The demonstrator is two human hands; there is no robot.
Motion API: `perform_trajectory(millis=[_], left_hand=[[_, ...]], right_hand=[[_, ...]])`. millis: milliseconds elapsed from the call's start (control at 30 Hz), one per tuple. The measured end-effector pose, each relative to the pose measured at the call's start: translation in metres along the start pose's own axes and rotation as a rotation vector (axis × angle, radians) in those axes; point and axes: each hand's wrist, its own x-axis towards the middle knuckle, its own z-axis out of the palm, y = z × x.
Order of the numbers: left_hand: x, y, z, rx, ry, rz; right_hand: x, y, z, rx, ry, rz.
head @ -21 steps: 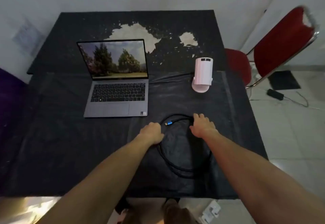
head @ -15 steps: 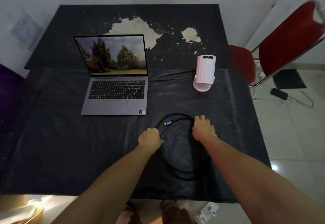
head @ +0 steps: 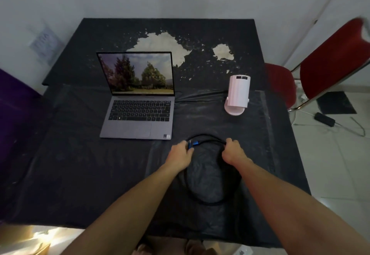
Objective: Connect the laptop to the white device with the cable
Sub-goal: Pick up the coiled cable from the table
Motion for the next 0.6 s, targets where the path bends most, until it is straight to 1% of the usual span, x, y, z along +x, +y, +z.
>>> perform_trajectory(millis=[100,167,233,267,300,400,500,600], left_hand=[[0.005,0.025,-0.044,-0.368,-0.042,0.039],[0.006,0.043,-0.081,-0.566,-0.059,0.058],[0.002,0.06,-0.124,-0.688,-0.026,0.129],[0.002,0.068,-0.144,-0.71,0.0,0.168],[0.003,0.074,-0.158,-0.716,0.028,0.2],[0.003,0.093,-0.22,-0.68,0.16,0.355],[0.004,0.109,-0.282,-0.569,0.274,0.48],[0.007,0.112,-0.344,-0.369,0.394,0.617]], right_hand=[[-0.002,-0.017,-0.035,0.216,-0.069,-0.075],[-0.009,-0.038,-0.068,0.373,-0.143,-0.114],[-0.023,-0.064,-0.107,0.545,-0.204,-0.14],[-0.028,-0.077,-0.127,0.6,-0.212,-0.157],[-0.031,-0.086,-0.144,0.651,-0.214,-0.173],[-0.043,-0.127,-0.198,0.754,-0.124,-0.275],[-0.054,-0.171,-0.243,0.851,0.03,-0.387],[-0.059,-0.218,-0.269,0.913,0.222,-0.424]])
